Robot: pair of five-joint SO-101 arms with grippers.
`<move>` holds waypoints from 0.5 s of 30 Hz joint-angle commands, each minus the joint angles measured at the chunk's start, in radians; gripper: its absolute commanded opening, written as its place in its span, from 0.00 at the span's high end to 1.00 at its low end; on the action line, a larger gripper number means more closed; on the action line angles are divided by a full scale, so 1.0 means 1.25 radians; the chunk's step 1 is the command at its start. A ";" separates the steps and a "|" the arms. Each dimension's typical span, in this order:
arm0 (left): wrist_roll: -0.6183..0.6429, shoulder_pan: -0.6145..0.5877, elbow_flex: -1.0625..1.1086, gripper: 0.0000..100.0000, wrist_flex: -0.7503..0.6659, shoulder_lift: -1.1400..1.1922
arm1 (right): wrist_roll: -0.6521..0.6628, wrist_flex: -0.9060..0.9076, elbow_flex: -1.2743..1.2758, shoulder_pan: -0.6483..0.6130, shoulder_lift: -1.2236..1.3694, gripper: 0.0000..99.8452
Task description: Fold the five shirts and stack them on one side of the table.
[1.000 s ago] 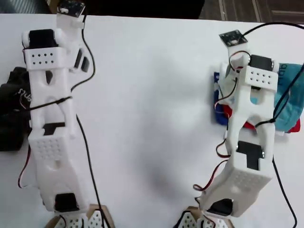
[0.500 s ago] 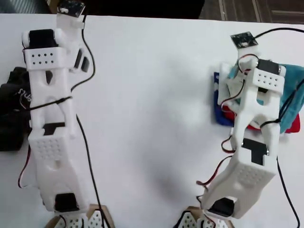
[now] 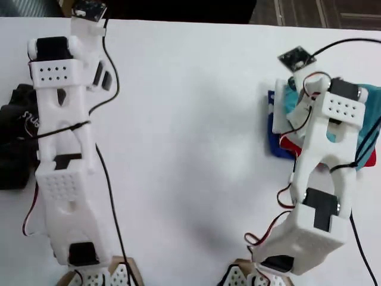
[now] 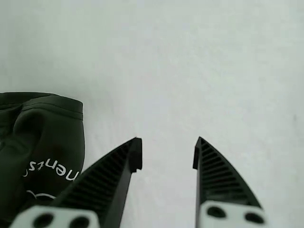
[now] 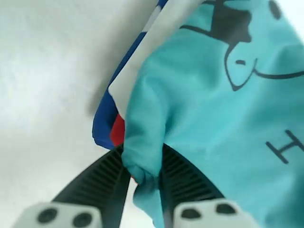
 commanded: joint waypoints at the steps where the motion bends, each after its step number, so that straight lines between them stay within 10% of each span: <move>1: 0.001 0.005 -0.009 0.80 -0.011 -0.053 | 0.001 -0.046 0.060 0.004 -0.052 0.98; 15: 0.001 0.032 -0.004 0.80 -0.018 -0.052 | -0.095 0.034 -0.009 -0.102 -0.229 0.76</move>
